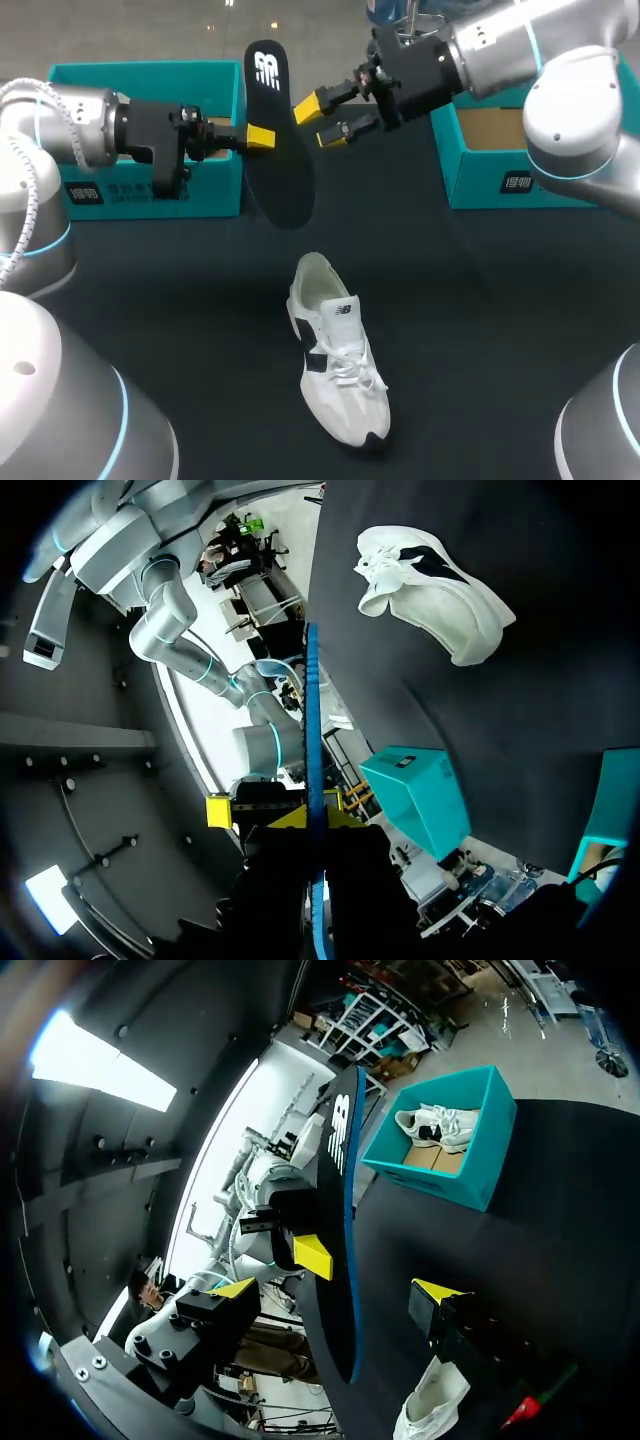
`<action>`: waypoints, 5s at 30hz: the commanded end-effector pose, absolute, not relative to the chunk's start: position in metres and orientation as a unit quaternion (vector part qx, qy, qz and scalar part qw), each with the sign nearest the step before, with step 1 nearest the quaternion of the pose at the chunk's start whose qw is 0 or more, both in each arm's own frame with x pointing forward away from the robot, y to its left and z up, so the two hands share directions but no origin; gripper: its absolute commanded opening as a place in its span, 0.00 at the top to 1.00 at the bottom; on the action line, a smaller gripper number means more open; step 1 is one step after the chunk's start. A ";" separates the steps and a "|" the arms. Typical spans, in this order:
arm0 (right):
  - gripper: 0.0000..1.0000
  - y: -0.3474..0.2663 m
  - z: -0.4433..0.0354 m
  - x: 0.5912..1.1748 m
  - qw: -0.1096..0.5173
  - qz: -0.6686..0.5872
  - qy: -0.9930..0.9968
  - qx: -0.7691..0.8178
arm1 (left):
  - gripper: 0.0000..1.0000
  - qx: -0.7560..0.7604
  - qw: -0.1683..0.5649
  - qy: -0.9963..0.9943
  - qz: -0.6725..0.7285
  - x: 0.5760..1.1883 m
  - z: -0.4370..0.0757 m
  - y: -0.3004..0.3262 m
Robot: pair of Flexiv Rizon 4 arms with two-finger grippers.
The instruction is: Take the shoe out of the shoebox, open the shoe tongue, remove and reinsert the insole, then place the shoe into the shoebox
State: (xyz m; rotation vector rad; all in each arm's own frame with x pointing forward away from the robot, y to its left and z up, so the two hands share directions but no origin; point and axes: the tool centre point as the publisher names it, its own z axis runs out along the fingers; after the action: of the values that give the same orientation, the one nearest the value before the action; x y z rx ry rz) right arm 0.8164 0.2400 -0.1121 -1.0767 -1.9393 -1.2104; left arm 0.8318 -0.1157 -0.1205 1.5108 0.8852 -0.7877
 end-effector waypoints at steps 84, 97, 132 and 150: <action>1.00 0.219 -0.126 0.819 0.265 -0.479 -0.697 -0.463 | 0.00 0.621 0.354 0.538 -0.447 0.777 -0.137 -0.043; 1.00 0.221 -0.126 0.821 0.265 -0.475 -0.700 -0.463 | 0.00 0.638 0.344 0.539 -0.428 0.769 -0.140 -0.037; 1.00 0.221 -0.126 0.821 0.265 -0.475 -0.700 -0.463 | 0.00 0.388 0.000 0.848 -0.361 0.772 -0.239 0.041; 1.00 0.221 -0.126 0.821 0.265 -0.475 -0.700 -0.463 | 0.00 0.313 -0.013 0.893 -0.324 0.775 -0.225 0.041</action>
State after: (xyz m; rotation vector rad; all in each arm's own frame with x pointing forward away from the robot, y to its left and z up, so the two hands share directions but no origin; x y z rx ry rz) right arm 0.8198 0.2185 -0.1258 -1.2483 -1.8893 -1.2857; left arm 0.7749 0.0439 -0.2381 1.1057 2.7332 -1.1108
